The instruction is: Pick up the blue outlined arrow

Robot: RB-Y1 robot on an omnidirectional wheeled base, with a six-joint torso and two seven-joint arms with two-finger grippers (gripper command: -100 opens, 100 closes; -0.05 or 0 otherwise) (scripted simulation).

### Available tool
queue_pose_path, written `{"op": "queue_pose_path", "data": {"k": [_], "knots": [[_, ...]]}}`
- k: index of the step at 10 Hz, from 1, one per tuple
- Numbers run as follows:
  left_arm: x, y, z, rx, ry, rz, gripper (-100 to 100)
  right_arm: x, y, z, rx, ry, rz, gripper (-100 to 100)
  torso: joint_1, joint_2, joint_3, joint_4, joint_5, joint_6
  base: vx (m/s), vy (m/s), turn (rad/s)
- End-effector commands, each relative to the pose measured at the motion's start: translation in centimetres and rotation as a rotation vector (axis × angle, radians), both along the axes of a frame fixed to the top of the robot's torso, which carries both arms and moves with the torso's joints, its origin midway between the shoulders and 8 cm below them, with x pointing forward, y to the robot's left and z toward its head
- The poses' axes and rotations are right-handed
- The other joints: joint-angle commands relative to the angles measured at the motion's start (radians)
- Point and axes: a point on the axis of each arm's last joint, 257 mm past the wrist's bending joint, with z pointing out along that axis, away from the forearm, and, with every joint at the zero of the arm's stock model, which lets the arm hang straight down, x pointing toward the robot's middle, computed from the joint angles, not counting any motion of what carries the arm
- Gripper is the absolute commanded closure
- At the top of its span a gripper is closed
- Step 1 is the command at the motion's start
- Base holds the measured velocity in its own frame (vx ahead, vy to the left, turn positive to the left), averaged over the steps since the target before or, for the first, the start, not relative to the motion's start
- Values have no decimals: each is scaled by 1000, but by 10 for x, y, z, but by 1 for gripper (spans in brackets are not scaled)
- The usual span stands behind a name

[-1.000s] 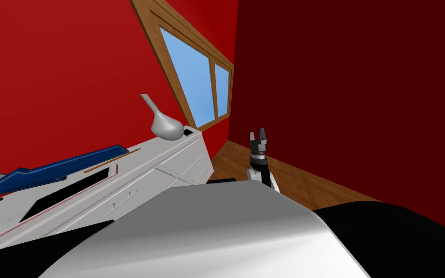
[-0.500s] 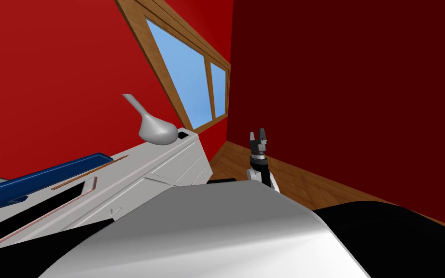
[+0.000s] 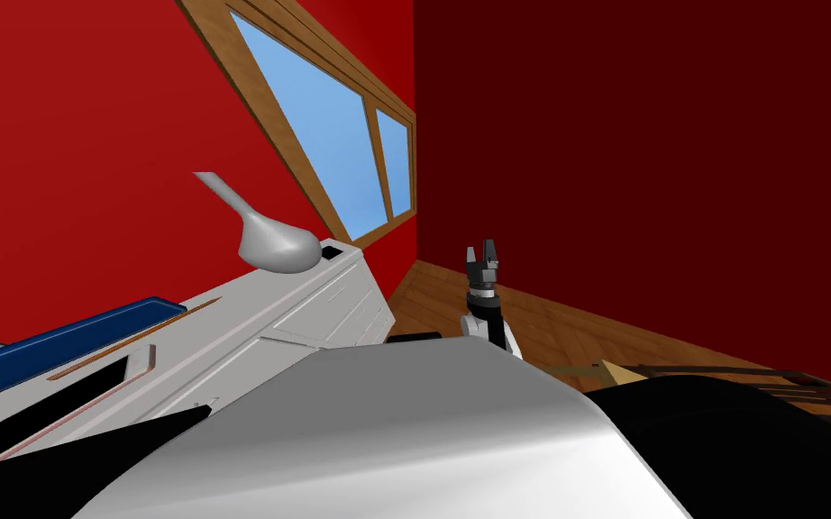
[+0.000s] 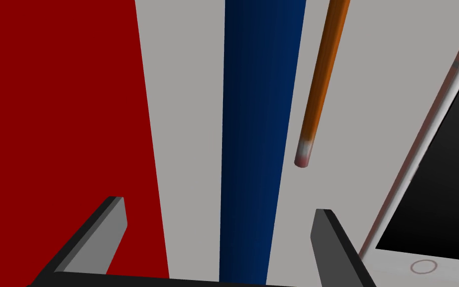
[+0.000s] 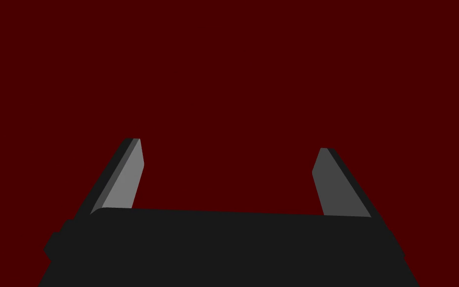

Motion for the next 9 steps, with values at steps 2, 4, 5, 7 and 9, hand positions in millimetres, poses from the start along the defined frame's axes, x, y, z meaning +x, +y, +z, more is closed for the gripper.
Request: {"op": "queue_pose_path", "data": {"k": [2, 4, 5, 7, 9], "knots": [[-8, 6, -11, 1, 0, 63, -100, 0, 0, 0, 0, 0, 0, 0, 1, -2, -1, 0, 0, -2, -143, 7, -182], [-10, 7, -14, 0, 1, 77, -100, 0, 0, 0, 0, 0, 0, 0, 1, -4, -2, -1, 0, -1, -120, 13, -174], [-8, 6, -13, 0, -1, 75, -100, 0, 0, 0, 0, 0, 0, 0, 1, -6, -3, -1, 0, -2, -28, -2, 14], [-8, 6, -13, 0, -1, 75, 100, 0, 0, 0, 0, 0, 0, 0, 1, -12, -6, -2, 0, -1, -4, 0, 0], [-8, 6, -13, -1, -1, 76, 100, 0, 0, 0, 0, 0, 0, 0, 1, -13, -7, -3, 1, -2, 0, 0, 0]]}}
